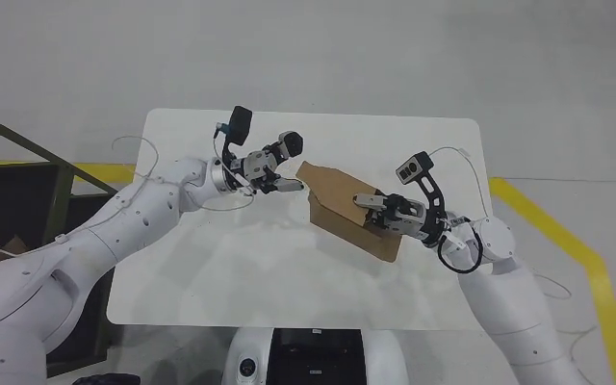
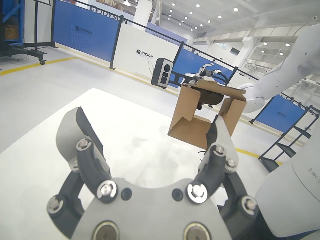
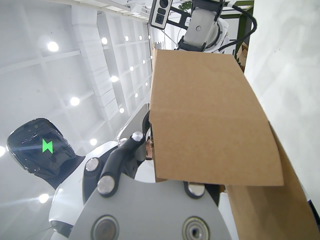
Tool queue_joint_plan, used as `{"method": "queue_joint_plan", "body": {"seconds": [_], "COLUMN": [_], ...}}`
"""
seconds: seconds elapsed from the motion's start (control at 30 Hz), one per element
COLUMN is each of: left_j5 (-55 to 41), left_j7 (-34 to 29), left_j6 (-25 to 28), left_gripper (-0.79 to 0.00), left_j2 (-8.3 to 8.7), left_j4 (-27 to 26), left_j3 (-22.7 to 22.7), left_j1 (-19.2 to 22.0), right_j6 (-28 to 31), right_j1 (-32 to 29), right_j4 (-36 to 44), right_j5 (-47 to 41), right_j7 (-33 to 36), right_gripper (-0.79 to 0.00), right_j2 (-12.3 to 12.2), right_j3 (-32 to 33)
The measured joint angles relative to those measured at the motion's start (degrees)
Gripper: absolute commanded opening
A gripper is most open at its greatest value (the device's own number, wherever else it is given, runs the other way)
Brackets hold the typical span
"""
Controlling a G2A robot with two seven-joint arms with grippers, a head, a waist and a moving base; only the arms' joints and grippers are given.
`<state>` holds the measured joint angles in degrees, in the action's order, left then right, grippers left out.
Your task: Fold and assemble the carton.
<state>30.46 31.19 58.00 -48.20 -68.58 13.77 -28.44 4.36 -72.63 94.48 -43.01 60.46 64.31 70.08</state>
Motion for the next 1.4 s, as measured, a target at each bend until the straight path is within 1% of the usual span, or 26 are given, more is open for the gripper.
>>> {"method": "queue_joint_plan", "body": {"seconds": [0.1,0.17,0.37,0.5,0.63,1.0,1.4], "left_j5": [-0.29,-0.55,-1.56,-1.95,-2.19,-2.40,-2.79], "left_j7": [0.10,-0.01,-0.91,-2.00,-2.47,-4.31,-4.99], "left_j6": [0.00,0.00,0.00,0.00,0.00,0.00,0.00], "left_gripper": [0.000,0.000,0.000,0.000,0.000,0.000,0.000], "left_j2": [0.32,0.24,-0.91,-1.97,-2.67,-3.40,-4.22], "left_j4": [-0.32,-0.15,0.88,0.74,0.37,-0.94,-0.33], "left_j3": [0.50,0.72,1.20,0.90,0.62,-0.50,-1.29], "left_j1": [-0.15,-0.18,0.03,0.01,-0.07,0.15,1.01], "right_j6": [-0.12,-0.24,-0.73,-0.89,-1.02,-0.86,-0.98], "right_j1": [-0.02,-0.01,-0.21,-0.38,-0.25,0.95,1.22], "right_j4": [0.34,0.59,1.43,1.82,1.81,0.77,0.60], "right_j5": [-0.05,-0.01,0.20,-0.38,-0.17,0.05,0.02], "right_j7": [0.21,0.33,0.98,1.14,1.22,1.01,1.26], "right_gripper": [-0.785,-0.785,-0.785,-0.785,-0.785,-0.785,-0.785], "right_j2": [0.04,0.06,0.06,0.09,0.13,0.44,0.53], "right_j3": [-0.30,-0.46,-0.80,-0.95,-1.22,-2.54,-2.88]}}
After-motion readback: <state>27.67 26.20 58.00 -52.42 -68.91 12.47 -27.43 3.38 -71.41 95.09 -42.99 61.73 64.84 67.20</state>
